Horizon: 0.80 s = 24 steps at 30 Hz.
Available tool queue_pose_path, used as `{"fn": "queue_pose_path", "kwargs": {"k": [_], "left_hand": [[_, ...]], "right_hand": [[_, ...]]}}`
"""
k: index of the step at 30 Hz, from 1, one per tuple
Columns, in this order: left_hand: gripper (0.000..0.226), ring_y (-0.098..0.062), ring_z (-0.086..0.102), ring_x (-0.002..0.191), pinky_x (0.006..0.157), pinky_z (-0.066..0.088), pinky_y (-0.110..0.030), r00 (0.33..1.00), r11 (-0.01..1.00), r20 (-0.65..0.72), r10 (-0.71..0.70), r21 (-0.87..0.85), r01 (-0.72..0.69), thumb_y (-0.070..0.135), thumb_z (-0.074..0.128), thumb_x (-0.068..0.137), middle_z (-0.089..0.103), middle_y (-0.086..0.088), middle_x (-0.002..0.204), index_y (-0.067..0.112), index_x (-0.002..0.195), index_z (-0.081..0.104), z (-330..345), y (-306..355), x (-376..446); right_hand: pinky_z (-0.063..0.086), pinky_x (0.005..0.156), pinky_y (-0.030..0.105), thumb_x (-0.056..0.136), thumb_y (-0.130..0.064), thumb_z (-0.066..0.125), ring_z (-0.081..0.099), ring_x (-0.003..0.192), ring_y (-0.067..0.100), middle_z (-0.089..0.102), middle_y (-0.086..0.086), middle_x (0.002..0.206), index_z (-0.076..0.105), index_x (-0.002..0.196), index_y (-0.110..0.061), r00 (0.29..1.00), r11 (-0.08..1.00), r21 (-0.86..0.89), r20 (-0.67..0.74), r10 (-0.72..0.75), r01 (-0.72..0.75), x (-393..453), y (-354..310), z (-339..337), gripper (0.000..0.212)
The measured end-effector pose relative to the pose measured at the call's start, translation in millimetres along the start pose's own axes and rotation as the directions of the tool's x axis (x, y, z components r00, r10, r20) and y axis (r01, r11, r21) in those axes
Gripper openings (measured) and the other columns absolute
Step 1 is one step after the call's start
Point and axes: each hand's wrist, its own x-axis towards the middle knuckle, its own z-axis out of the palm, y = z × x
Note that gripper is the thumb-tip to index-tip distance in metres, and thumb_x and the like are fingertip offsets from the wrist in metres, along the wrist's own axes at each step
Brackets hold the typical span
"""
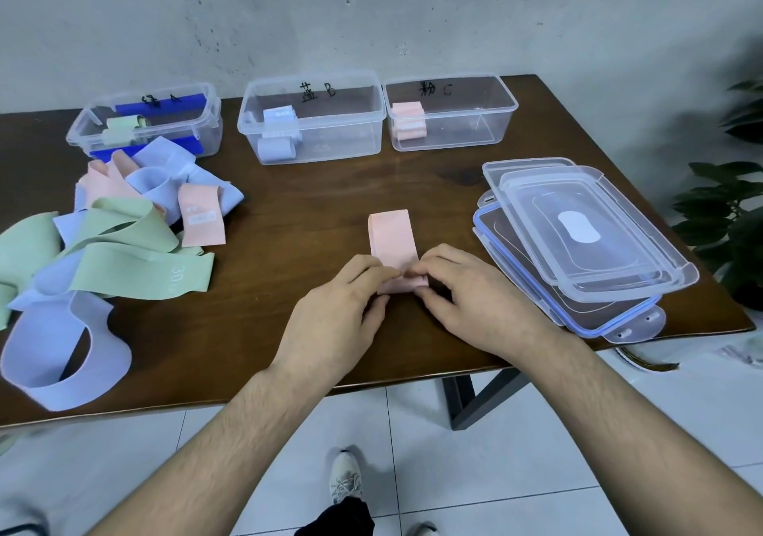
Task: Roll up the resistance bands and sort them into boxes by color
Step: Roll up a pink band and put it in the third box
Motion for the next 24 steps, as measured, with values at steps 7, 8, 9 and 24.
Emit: {"fn": "queue_pose_path", "kwargs": {"k": [7,8,9,24], "left_hand": [[0.030,-0.010,0.065,0.096,0.074,0.058,-0.024,1.000,0.998,0.030,-0.004,0.063,0.002,0.032,0.056,0.098,0.058,0.015,0.126,0.030,0.128,0.062,0,-2,9],[0.032,-0.010,0.065,0.098,0.077,0.057,-0.023,0.999,0.998,0.039,-0.009,0.070,0.006,0.032,0.056,0.099,0.057,0.015,0.127,0.030,0.130,0.061,0,-2,10],[0.033,-0.010,0.064,0.100,0.078,0.057,-0.023,0.999,0.997,0.049,-0.016,0.075,0.012,0.033,0.055,0.099,0.056,0.015,0.129,0.031,0.132,0.059,0,-3,11],[0.024,-0.013,0.060,0.072,0.060,0.055,-0.032,0.999,1.000,0.027,-0.031,0.001,0.031,0.033,0.061,0.094,0.062,0.018,0.111,0.034,0.118,0.061,-5,5,-6]], "right_hand": [[0.042,0.095,0.022,0.100,-0.031,0.055,0.048,0.108,0.006,0.054,-0.018,0.123,0.060,0.133,-0.031,0.999,0.999,-0.047,-0.028,-0.016,0.015,2,2,-1,0.033],[0.042,0.095,0.021,0.099,-0.031,0.057,0.048,0.109,0.005,0.053,-0.018,0.123,0.058,0.133,-0.033,0.999,0.999,-0.043,-0.027,-0.020,0.019,2,2,-2,0.034],[0.041,0.095,0.020,0.098,-0.031,0.058,0.047,0.110,0.005,0.053,-0.019,0.124,0.058,0.132,-0.035,1.000,0.999,-0.042,-0.017,-0.019,0.018,3,2,-2,0.034],[0.043,0.092,0.021,0.100,-0.031,0.057,0.050,0.106,0.006,0.055,-0.017,0.114,0.061,0.119,-0.033,0.999,0.999,0.001,0.010,-0.041,0.041,-13,-3,0,0.020]]}}
